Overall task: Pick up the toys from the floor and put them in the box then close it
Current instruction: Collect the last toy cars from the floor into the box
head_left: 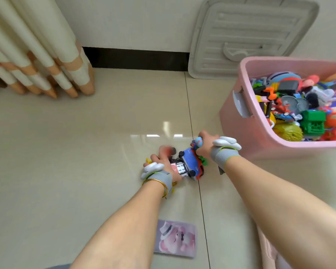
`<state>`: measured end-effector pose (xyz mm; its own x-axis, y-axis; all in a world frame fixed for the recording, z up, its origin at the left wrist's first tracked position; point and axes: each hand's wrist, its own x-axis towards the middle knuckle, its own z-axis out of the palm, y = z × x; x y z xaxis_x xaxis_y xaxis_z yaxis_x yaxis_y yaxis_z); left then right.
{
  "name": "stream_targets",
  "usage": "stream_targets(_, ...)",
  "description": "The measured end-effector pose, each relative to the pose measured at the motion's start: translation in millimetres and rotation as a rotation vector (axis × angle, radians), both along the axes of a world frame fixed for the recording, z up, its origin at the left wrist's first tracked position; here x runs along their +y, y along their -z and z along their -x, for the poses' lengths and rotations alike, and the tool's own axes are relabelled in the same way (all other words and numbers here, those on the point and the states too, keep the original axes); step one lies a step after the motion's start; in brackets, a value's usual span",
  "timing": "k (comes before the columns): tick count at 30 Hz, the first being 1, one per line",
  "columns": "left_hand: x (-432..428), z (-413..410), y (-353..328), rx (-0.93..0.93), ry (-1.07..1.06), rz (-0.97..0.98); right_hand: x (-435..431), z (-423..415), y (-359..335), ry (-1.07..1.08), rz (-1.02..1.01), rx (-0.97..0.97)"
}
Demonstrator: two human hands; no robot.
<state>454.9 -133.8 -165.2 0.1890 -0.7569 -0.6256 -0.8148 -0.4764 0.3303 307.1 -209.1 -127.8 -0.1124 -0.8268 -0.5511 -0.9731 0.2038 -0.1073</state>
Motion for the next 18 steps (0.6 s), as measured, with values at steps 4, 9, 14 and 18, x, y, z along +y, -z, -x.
stream_targets(4,6,4,-5,0.07,0.032,-0.051,8,8,5,0.066,0.01,-0.067)
stream_targets(9,5,8,-11,0.227,-0.105,-0.156,11,33,9,0.192,-0.021,-0.114)
stream_targets(14,9,13,-22,0.434,-0.399,-0.175,25,75,11,0.222,-0.161,-0.169)
stream_targets(18,17,20,-15,0.604,-0.586,-0.192,32,100,18,0.285,-0.286,-0.314)
